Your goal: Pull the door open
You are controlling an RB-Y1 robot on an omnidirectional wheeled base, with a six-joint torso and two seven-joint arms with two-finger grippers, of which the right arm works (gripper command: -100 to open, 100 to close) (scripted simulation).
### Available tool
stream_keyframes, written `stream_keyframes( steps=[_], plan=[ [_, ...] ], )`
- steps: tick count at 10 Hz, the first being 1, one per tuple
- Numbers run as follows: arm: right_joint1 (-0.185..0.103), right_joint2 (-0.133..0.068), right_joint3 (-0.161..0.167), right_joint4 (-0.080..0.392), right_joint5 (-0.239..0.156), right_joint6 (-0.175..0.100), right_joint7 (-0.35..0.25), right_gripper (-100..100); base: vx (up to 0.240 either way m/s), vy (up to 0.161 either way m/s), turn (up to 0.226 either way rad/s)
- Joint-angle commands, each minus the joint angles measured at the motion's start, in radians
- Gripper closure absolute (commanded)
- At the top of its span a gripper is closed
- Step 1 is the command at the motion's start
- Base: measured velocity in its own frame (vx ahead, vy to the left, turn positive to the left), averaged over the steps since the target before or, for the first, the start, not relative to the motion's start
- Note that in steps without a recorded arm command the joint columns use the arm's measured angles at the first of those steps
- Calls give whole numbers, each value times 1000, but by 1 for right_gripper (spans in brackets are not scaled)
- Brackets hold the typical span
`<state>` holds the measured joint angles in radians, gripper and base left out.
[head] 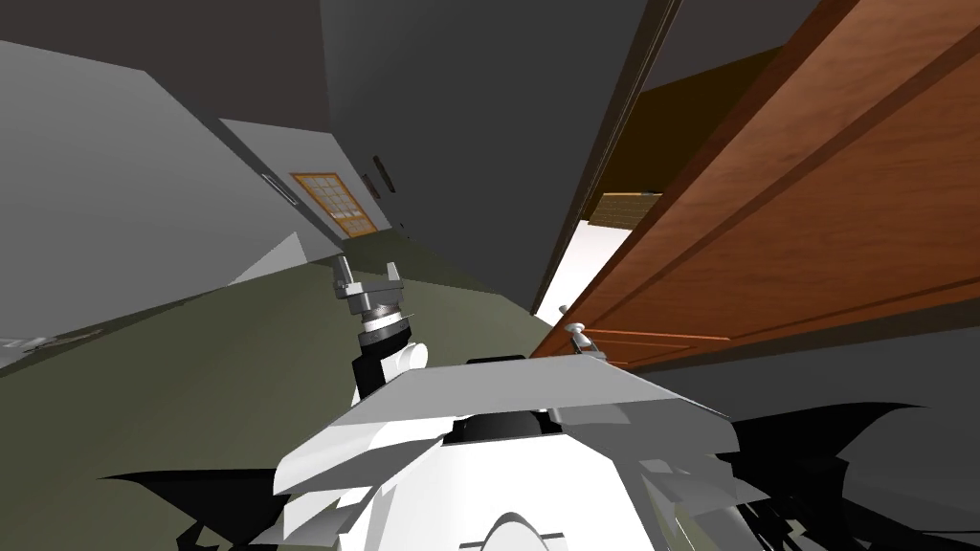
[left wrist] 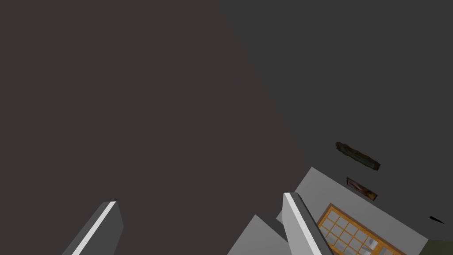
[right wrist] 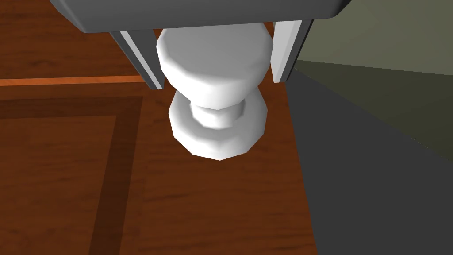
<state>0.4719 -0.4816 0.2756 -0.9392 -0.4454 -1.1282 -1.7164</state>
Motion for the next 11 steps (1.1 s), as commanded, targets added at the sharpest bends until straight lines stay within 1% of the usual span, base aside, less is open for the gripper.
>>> stream_keyframes(
  steps=[1,6,7,8,11],
  plan=[
    [-5,-6,10,14,7,-12,-13,100,-215,-11,103],
    [-23,-29,28,53,24,-44,-46,100,-241,-39,127],
    [-22,-26,26,46,22,-37,-40,100,-100,-23,28],
    [-28,-30,34,60,28,-45,-50,100,-157,-2,139],
    [-37,-37,40,76,33,-56,-62,100,-180,-30,109]
  ],
)
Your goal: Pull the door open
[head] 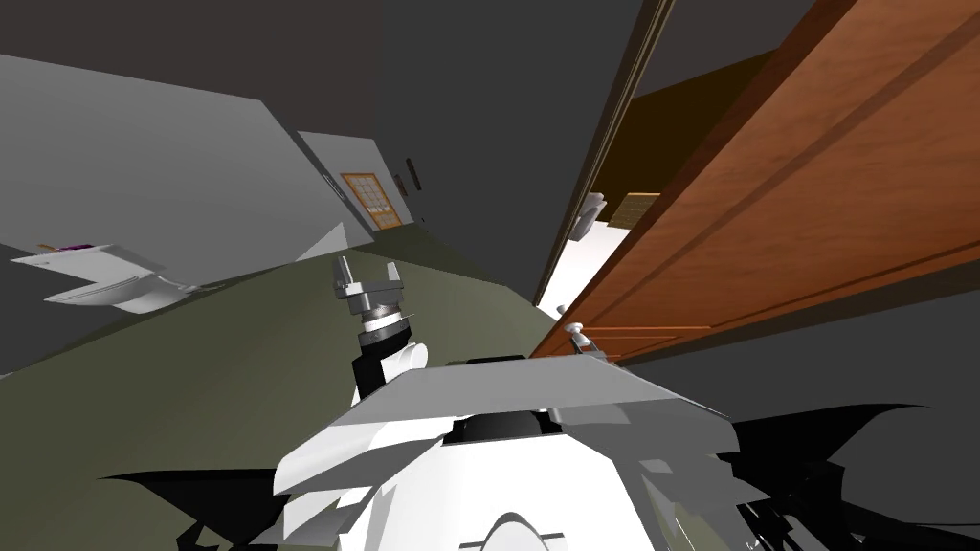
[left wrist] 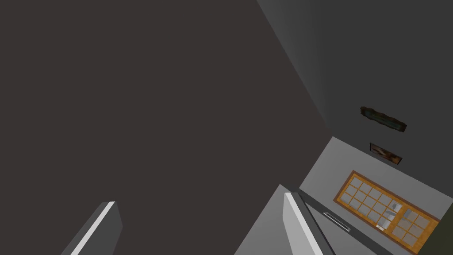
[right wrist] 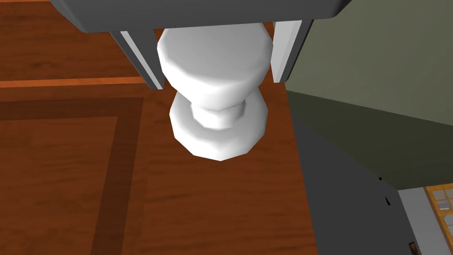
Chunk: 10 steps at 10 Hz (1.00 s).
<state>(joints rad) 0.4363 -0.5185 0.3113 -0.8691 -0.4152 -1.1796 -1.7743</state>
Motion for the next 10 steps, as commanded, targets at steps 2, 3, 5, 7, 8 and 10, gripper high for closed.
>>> stream_keyframes(
  steps=[2,3,5,7,8,10],
  plan=[
    [-10,-7,9,21,8,-16,-15,100,-196,-17,122],
    [-15,-10,12,29,10,-21,-20,100,-203,-40,132],
    [-23,-16,17,43,15,-31,-30,100,-209,-46,121],
    [-30,-22,22,56,19,-40,-40,100,-192,-47,101],
    [-32,-23,24,60,20,-43,-42,100,-180,-25,90],
    [-37,-25,27,66,24,-43,-45,100,-101,-7,61]
  ],
)
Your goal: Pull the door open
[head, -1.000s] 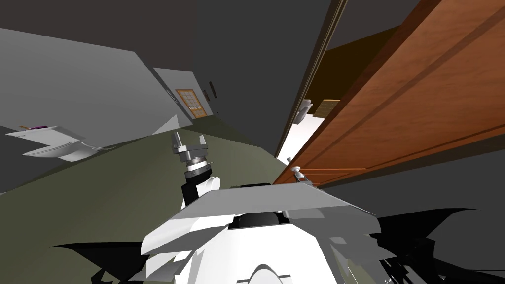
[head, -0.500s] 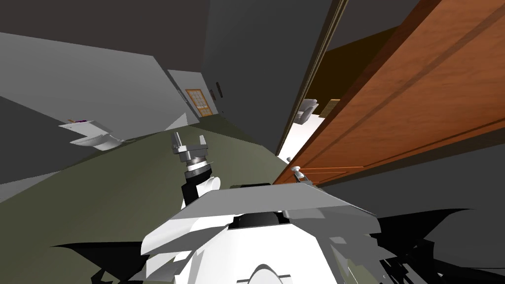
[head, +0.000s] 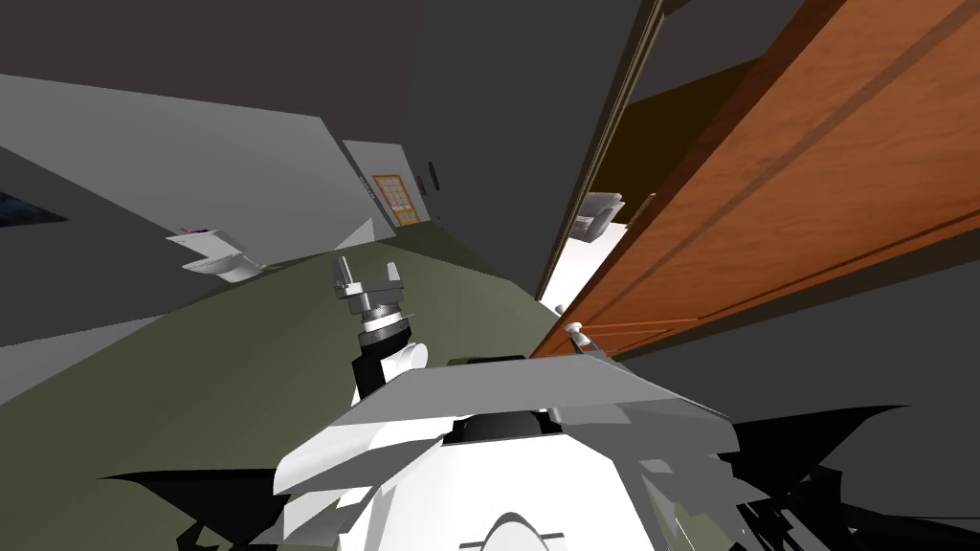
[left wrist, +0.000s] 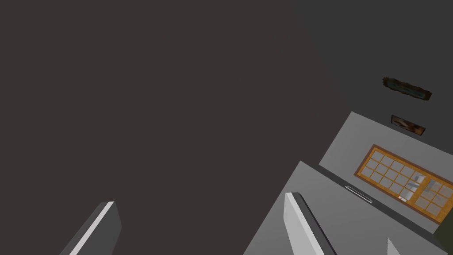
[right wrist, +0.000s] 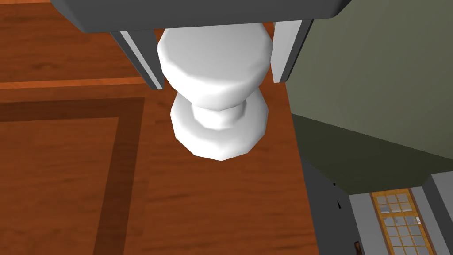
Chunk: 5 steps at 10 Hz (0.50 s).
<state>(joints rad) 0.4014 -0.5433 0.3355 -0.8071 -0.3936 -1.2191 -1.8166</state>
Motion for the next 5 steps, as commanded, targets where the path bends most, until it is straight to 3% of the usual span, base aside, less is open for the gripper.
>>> stream_keyframes(
  steps=[1,5],
  plan=[
    [-5,-2,4,9,4,-7,-6,100,-177,-47,158],
    [-20,-8,12,33,12,-22,-21,100,-180,-46,111]
  ],
)
